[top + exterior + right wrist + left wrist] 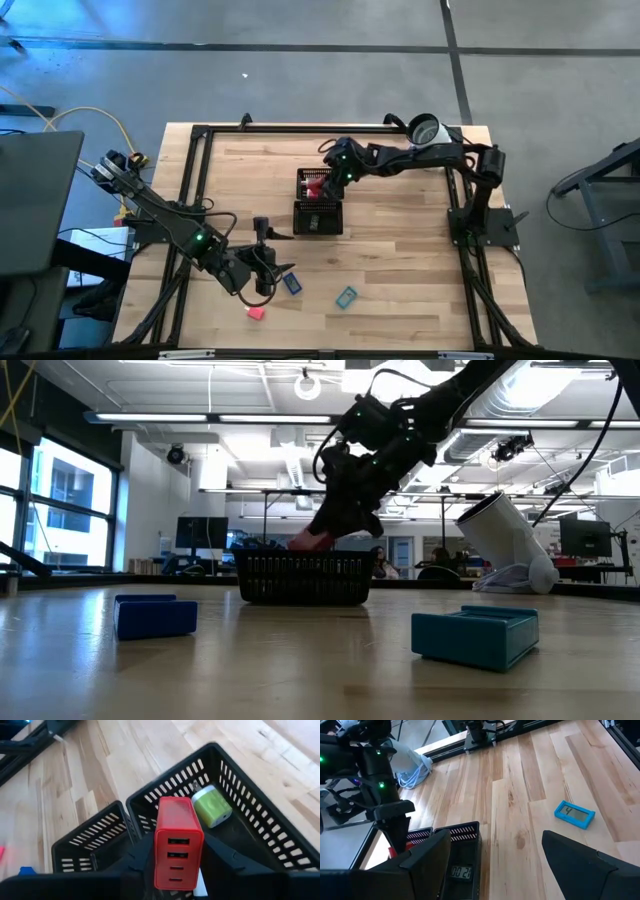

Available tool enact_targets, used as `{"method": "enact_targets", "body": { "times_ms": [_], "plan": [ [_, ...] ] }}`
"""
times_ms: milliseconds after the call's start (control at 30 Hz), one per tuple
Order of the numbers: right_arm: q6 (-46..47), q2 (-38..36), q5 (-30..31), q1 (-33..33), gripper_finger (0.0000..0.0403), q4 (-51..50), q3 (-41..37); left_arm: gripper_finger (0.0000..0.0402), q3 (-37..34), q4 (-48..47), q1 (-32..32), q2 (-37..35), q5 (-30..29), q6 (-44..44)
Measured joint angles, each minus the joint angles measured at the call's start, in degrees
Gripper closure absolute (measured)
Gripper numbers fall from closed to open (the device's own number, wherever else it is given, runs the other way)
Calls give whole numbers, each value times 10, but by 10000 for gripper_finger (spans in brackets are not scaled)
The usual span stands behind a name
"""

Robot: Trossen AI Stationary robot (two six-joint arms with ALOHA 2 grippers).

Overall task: Pick & Place Office items
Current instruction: Put the red charger adapter into the top black bin

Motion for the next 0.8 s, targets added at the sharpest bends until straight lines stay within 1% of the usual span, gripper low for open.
{"method": "enact_targets", "body": {
  "times_ms": [233,467,567,700,800],
  "plan": [
    [13,16,-2,0,286,2,1,96,0,1,0,0,1,0],
    [6,16,7,0,291,-5,0,96,0,2,0,0,1,0],
    [0,16,12,0,271,-7,0,96,0,2,0,0,1,0],
    [-2,16,66,5,233,-9,0,96,0,2,0,0,1,0],
    [-4,16,75,6,210,-14,0,96,0,2,0,0,1,0]
  ]
}}
